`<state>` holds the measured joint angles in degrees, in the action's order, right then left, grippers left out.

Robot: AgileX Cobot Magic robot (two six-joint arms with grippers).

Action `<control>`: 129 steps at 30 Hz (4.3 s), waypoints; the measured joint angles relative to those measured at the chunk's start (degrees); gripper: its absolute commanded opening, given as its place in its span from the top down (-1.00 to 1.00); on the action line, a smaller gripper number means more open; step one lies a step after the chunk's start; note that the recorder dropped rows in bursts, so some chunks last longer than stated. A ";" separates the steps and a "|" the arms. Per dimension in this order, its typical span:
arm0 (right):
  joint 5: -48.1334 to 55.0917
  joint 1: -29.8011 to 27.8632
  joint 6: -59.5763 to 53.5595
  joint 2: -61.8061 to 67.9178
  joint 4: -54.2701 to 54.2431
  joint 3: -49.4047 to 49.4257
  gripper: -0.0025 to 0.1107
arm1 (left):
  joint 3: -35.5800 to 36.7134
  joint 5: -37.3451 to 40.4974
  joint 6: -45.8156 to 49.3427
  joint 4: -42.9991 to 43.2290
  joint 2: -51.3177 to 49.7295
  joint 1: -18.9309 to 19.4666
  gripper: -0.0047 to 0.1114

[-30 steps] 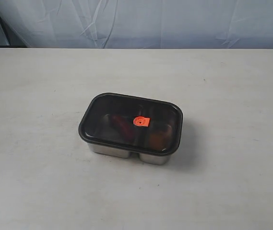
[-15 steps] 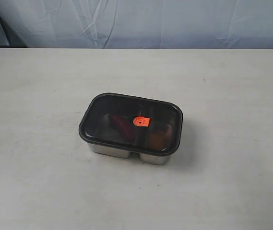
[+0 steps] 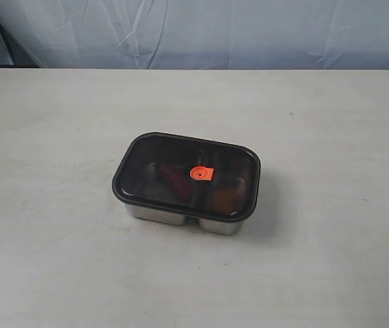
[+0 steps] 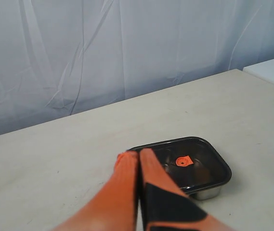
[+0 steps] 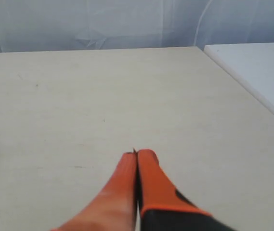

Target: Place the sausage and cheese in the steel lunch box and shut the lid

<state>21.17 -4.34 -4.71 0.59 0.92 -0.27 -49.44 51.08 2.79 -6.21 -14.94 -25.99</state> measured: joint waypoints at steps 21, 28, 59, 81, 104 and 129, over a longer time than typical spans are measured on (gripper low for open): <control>-1.71 0.00 0.12 -0.18 -1.46 0.00 0.97 | 0.00 0.00 0.00 0.04 0.00 0.00 0.92; -1.71 0.00 0.12 -0.18 -1.46 0.00 0.97 | 6.52 -6.00 0.14 0.14 -0.10 0.00 0.92; -1.83 0.00 0.12 -0.18 -1.61 0.00 0.97 | 47.26 -38.82 -0.86 0.60 12.12 18.28 0.92; -1.83 0.00 0.22 -0.18 -1.61 0.00 0.97 | 49.24 -36.83 -1.15 -0.49 14.59 21.87 0.92; -1.83 0.00 0.22 -0.18 -1.61 0.00 0.97 | 49.24 -37.45 -1.15 0.01 14.59 21.87 0.92; -1.83 0.00 0.22 -0.18 -1.61 0.00 0.97 | 49.24 -37.45 -1.15 0.12 14.59 21.87 0.92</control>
<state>19.33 -4.34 -4.50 0.41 -0.69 -0.27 -0.20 13.62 1.65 -6.09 -0.35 -4.12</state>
